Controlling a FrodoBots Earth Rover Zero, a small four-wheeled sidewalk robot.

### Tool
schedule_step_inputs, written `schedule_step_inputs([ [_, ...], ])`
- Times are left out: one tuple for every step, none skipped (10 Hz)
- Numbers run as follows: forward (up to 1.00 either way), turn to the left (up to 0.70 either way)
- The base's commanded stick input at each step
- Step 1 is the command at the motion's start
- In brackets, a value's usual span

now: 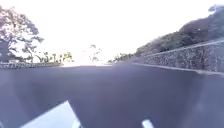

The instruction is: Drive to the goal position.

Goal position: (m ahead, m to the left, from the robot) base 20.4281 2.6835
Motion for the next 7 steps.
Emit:
schedule_step_inputs([
  [0.7,0.0],
  [0.7,0.0],
  [0.7,0.0],
  [0.7,0.0],
  [0.7,0.0],
  [0.7,0.0],
  [0.7,0.0],
])
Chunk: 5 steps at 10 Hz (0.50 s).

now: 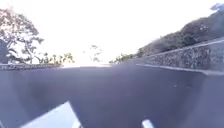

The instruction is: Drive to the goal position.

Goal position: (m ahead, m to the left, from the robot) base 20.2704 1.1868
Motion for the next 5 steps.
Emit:
schedule_step_inputs([
  [0.7,0.0],
  [0.7,0.0],
  [0.7,0.0],
  [0.7,0.0],
  [0.7,0.0],
])
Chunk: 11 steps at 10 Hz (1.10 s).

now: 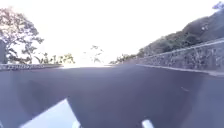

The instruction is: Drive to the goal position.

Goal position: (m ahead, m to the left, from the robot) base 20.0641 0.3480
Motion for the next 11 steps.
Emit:
schedule_step_inputs([
  [0.7,0.0],
  [0.7,0.0],
  [0.7,0.0],
  [0.7,0.0],
  [0.7,0.0],
  [0.7,0.0],
  [0.7,0.0],
  [0.7,0.0],
  [0.7,0.0],
  [0.7,0.0],
  [0.7,0.0],
])
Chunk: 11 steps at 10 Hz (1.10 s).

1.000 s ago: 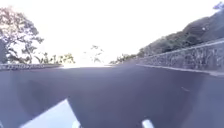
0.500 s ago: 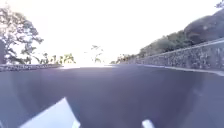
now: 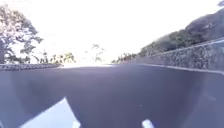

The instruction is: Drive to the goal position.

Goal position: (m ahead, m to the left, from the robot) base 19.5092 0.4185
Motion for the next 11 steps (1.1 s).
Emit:
schedule_step_inputs([
  [0.7,0.0],
  [0.7,0.0],
  [0.7,0.0],
  [0.7,0.0],
  [0.7,0.0],
  [0.7,0.0],
  [0.7,0.0],
  [0.7,0.0],
  [0.7,0.0],
  [0.7,0.0],
  [0.7,0.0],
])
